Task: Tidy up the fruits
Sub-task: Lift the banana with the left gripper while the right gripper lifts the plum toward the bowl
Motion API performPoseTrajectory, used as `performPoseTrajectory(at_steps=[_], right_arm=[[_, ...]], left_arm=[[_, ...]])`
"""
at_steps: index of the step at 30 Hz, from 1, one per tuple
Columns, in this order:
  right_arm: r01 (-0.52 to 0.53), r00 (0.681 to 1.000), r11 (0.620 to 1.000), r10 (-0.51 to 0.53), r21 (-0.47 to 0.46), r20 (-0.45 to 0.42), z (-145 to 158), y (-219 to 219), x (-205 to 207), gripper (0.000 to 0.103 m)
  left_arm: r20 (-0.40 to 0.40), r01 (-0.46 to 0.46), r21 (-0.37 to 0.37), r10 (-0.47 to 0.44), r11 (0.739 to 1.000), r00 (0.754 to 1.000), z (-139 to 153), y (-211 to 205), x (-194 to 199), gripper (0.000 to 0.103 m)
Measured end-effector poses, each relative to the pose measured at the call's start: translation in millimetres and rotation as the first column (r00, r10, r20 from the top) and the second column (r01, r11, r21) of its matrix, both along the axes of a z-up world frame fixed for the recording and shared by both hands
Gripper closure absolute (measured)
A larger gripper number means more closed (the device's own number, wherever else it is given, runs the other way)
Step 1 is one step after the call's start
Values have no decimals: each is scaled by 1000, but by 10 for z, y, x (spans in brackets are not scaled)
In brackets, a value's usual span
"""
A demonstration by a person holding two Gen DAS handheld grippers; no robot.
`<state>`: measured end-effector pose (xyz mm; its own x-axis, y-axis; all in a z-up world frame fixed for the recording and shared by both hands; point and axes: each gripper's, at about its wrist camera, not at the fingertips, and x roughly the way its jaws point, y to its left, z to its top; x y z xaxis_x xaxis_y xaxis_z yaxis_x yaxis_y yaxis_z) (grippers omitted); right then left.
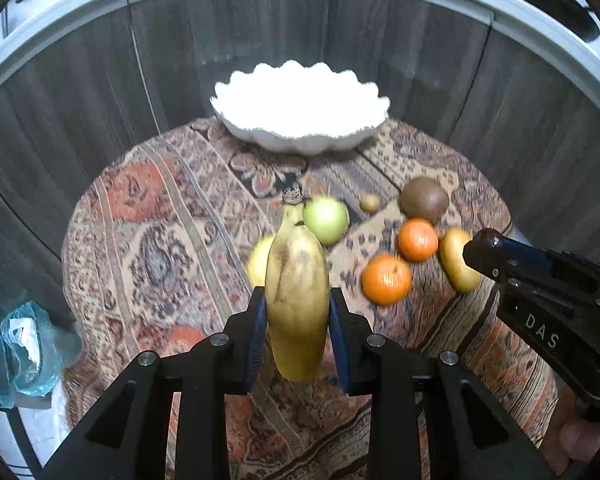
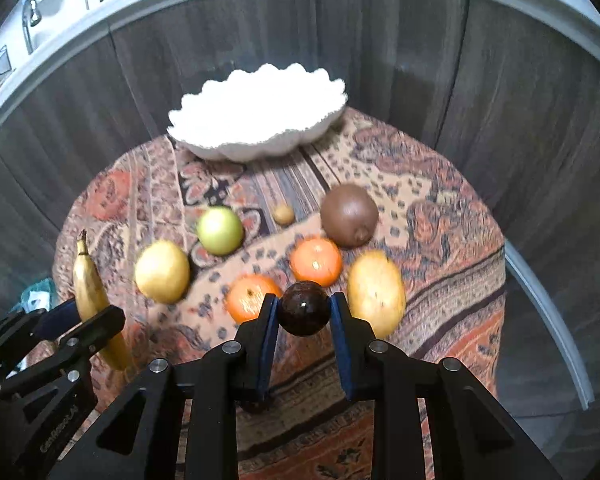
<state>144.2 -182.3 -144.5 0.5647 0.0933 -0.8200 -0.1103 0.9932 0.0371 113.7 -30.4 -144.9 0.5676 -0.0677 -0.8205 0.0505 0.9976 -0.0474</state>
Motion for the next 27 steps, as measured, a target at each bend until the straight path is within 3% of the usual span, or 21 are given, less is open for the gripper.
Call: performPoseTrajectory(at_steps=[17,27], right_arm=[[-29,989,999,31,-16,147,634,179,649,76],[-67,981,998,68,-13,180,805,182,1193,76]], left_arm=[[124,-4,7,3,1000,992,564,194,699,73],[159,26,23,-29,999,987,764,274,1285,73]])
